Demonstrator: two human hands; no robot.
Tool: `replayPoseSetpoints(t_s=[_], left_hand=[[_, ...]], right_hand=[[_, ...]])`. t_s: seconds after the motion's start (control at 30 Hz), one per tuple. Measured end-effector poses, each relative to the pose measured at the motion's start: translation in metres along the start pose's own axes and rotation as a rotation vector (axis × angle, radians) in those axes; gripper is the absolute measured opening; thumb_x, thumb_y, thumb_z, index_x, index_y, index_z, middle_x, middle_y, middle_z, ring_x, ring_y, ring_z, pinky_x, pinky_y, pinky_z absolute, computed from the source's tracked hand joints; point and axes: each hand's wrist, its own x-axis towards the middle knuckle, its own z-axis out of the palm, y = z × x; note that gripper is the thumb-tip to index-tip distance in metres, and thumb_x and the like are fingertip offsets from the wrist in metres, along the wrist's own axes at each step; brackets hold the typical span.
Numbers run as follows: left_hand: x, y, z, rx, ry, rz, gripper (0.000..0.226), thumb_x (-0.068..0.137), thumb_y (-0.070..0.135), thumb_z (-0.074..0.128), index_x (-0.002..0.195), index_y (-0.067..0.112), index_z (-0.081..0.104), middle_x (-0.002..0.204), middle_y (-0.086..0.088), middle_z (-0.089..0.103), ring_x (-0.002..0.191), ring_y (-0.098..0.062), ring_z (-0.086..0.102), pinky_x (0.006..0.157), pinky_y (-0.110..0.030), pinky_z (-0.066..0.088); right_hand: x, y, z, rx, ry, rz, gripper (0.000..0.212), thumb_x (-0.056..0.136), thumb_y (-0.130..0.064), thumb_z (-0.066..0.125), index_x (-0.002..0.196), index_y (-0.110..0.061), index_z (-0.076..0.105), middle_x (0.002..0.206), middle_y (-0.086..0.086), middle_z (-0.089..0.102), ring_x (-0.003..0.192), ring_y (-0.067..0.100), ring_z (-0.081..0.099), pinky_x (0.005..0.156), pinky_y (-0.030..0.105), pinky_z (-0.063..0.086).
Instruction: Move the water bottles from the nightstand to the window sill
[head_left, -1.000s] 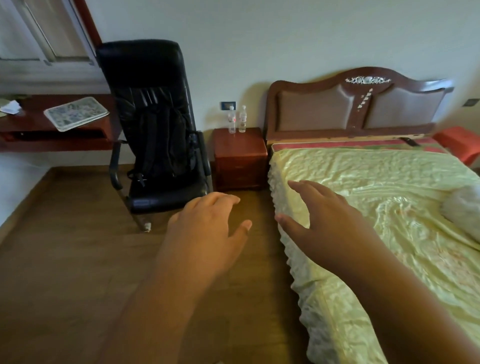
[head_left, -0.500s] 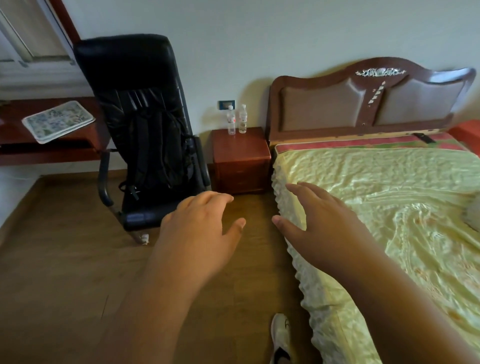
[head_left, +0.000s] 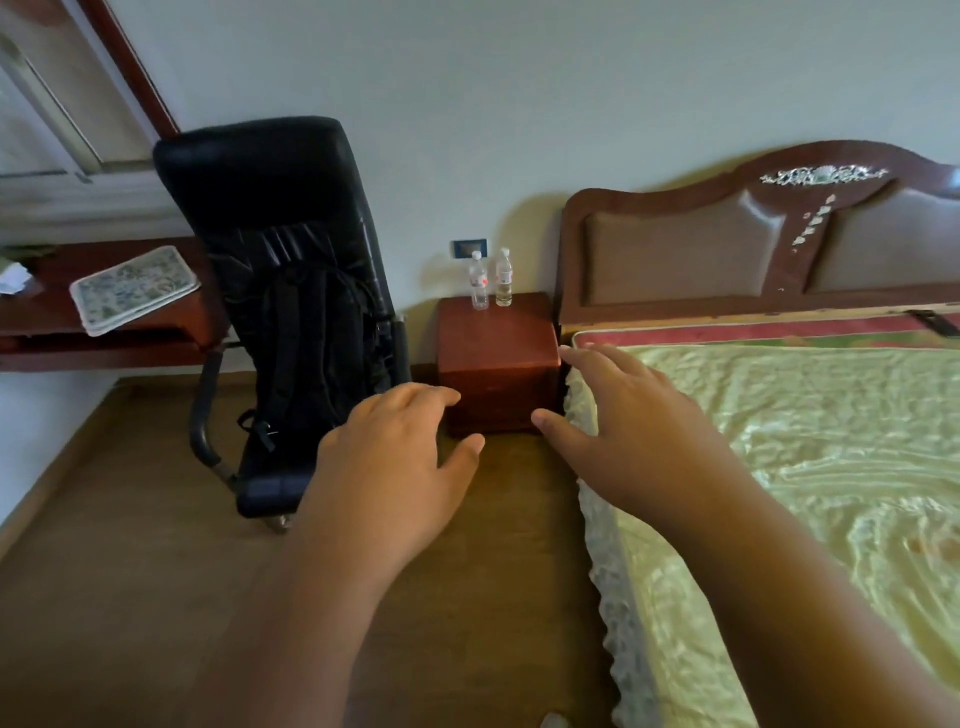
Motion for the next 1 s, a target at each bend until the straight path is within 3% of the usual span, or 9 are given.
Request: replayPoseSetpoints(t_s=[0.57,0.73,1.0], left_hand=[[0.146,0.007,0.033,-0.062,-0.027,0.103,0.055,0.093,0.066,0.043,0.143,0.043,0.043,0.146,0.022,0.044,0.136,-0.008,0.039,0.107,-0.042,0.040],[0.213,-0.017,0.024,-0.078,-0.008,0.150,0.056,0.093,0.066,0.045,0.143,0.042,0.043,0.146,0.021,0.046,0.136,-0.008,0.041,0.105,-0.040,0.040],[0.299,-0.074,0.016,-0.075,-0.055,0.177,0.055,0.094,0.064,0.046,0.144,0.043,0.042,0.148,0.020,0.044,0.136,-0.010,0.040,0.106,-0.041,0.039]], right_hand=[[0.112,0.036,-0.006,-0.054,-0.010,0.124,0.074,0.088,-0.071,0.045,0.152,-0.039,0.027,0.160,-0.013,0.028,0.144,0.018,0.032,0.114,0.046,0.033],[0.165,0.024,-0.012,-0.094,0.039,0.176,0.072,0.087,-0.070,0.045,0.150,-0.038,0.029,0.157,-0.013,0.033,0.142,0.019,0.036,0.111,0.045,0.038],[0.250,-0.017,0.011,-0.101,0.070,0.201,0.073,0.087,-0.071,0.045,0.151,-0.041,0.027,0.159,-0.016,0.028,0.145,0.016,0.031,0.112,0.043,0.033]])
